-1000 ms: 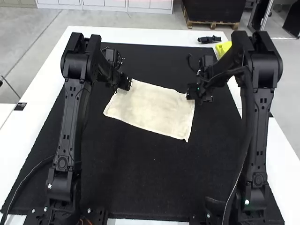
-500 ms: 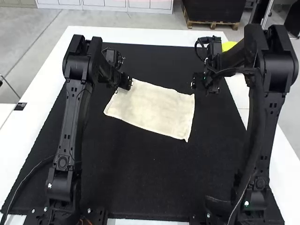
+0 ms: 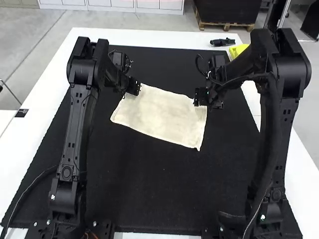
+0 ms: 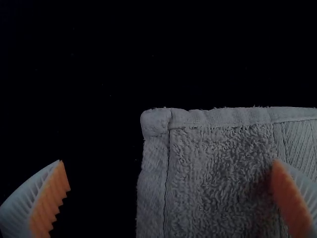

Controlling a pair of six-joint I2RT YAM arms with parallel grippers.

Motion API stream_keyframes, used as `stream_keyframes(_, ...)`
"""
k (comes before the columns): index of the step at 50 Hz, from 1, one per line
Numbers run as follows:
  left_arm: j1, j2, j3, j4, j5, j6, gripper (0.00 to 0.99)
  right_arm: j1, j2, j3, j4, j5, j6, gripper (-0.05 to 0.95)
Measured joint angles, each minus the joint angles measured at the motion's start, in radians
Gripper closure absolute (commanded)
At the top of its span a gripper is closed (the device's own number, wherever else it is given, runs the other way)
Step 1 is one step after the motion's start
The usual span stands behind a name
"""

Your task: Fold the towel.

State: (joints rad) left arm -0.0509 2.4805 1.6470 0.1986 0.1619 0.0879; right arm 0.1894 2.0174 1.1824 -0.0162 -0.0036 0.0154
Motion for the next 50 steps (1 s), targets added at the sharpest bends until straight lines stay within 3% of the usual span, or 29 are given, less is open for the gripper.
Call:
stream_keyframes(17,0.0,0.0,0.0,0.0,0.0,0.0,0.038,0.0,0.0,0.0,0.0,0.0,0.0,0.0)
stream_keyframes(21,0.0,-0.027,-0.013,-0.043,-0.001,-0.007,0.038,-0.005,0.014,-0.017,0.069,-0.004,-0.012,0.0)
stream_keyframes(38,-0.008,-0.127,-0.188,0.017,-0.024,-0.015,0.038,-0.022,0.055,-0.045,0.098,-0.008,-0.043,-0.01)
stream_keyframes(50,-0.012,-0.137,-0.212,0.04,-0.031,-0.023,0.038,-0.022,0.055,-0.054,0.113,-0.007,-0.057,-0.01)
